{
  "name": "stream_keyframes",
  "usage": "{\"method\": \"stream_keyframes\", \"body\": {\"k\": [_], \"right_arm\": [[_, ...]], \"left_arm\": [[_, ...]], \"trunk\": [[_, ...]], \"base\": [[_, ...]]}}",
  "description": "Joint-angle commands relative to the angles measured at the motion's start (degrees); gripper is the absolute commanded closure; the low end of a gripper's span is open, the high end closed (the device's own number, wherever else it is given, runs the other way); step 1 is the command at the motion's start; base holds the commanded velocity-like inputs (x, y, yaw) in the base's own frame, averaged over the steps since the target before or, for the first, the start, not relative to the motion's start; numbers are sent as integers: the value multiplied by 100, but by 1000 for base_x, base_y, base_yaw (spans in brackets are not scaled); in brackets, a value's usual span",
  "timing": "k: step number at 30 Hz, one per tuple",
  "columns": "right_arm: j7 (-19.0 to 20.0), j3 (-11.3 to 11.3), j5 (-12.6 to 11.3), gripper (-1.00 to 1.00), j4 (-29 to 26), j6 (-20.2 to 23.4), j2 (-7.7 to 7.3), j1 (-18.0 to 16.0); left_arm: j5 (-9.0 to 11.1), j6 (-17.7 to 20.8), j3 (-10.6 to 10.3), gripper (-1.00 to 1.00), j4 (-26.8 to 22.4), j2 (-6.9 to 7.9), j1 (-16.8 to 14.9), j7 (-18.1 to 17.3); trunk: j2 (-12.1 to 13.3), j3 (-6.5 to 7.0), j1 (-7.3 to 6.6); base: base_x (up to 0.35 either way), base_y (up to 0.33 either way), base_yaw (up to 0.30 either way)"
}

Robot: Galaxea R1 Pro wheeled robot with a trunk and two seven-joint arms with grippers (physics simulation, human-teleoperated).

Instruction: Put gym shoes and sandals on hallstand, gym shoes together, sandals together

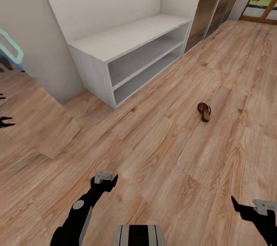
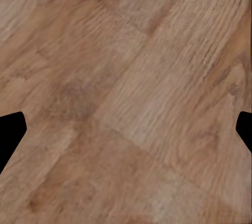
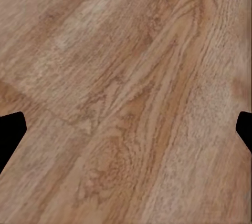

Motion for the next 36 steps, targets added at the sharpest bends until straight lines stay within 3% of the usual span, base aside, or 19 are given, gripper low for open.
{"method": "stream_keyframes", "body": {"k": [1, 7, 21, 36], "right_arm": [[9, -1, -2, -100, 1, 0, -1, 0], [127, 1, 4, -100, 16, -1, -3, 0], [267, -3, -2, -100, 18, 2, -4, 0], [282, -5, -4, -100, 15, 7, -4, 0]], "left_arm": [[52, 4, -7, -100, 4, -11, 1, 15], [188, 28, -50, -100, 29, -41, 5, 35], [299, 0, -60, -100, 254, -46, 11, 84], [323, -23, -71, -100, 315, -82, 12, 228]], "trunk": [[0, 0, 0], [0, 0, 0], [0, 0, 0], [0, 0, 0]], "base": [[203, -192, 0], [147, -136, 0], [33, -46, 0], [77, -243, -1]]}}
